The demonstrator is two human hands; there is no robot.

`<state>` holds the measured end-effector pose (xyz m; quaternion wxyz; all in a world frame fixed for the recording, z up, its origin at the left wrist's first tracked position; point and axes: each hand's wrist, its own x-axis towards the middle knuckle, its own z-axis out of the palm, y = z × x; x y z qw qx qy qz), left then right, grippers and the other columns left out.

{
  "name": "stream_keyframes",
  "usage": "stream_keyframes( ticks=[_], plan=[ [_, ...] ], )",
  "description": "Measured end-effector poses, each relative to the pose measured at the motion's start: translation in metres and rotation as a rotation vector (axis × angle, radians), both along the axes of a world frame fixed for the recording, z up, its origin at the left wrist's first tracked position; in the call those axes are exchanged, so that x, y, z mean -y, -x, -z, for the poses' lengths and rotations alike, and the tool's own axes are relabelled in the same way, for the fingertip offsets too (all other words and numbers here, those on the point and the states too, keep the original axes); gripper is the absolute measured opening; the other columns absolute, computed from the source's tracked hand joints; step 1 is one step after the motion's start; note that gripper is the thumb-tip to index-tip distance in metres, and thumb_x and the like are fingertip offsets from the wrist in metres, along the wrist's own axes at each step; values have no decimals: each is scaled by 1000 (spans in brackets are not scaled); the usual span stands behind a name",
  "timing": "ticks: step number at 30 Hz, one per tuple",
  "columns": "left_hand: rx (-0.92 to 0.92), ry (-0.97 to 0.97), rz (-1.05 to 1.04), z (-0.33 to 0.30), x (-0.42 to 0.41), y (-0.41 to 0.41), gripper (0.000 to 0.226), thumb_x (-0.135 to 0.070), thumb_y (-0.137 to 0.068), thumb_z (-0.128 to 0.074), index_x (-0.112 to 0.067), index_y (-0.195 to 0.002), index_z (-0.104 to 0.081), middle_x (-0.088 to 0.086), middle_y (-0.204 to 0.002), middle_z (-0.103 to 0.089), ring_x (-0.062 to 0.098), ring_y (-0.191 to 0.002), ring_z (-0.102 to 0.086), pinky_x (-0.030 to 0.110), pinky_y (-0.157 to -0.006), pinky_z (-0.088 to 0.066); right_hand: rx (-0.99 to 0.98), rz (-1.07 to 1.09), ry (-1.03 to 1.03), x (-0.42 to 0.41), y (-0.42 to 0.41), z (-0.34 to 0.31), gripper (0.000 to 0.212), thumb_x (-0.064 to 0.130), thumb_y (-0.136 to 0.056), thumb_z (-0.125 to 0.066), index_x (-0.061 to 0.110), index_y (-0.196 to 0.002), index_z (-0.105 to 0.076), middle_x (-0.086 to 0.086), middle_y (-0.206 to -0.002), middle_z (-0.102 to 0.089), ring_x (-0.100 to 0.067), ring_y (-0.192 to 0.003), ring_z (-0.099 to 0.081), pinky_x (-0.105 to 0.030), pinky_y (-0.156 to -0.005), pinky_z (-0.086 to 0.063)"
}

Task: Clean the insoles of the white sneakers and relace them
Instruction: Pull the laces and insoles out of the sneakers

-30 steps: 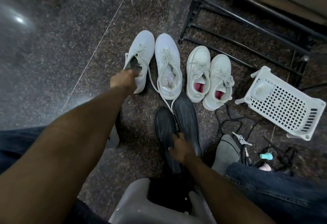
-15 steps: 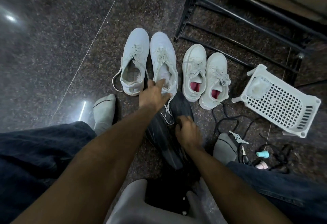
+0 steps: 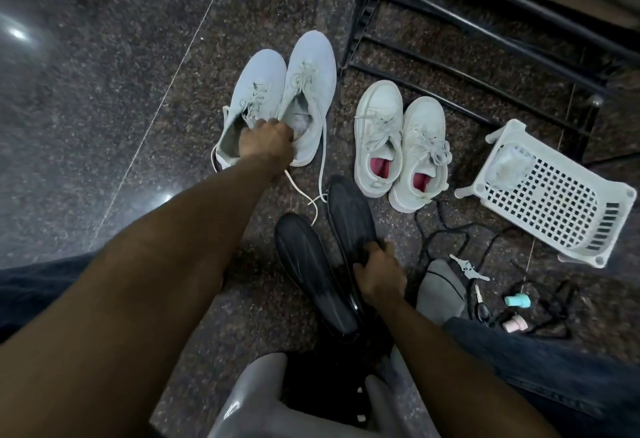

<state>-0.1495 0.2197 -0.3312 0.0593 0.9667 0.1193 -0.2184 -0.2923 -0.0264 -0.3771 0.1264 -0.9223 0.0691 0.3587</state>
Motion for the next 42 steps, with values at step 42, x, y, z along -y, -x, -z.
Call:
stream_keyframes(
  ticks=[42],
  plan=[
    [-156, 349, -1051, 73, 93, 184, 47, -26, -86, -64, -6, -124, -45, 22, -131, -52, 40, -122, -49, 48, -103, -40, -129, 248, 17, 12, 2, -3, 41, 37, -90, -53, 20, -127, -45, -10, -128, -58, -33, -118, -55, -37, -92, -44]
  ],
)
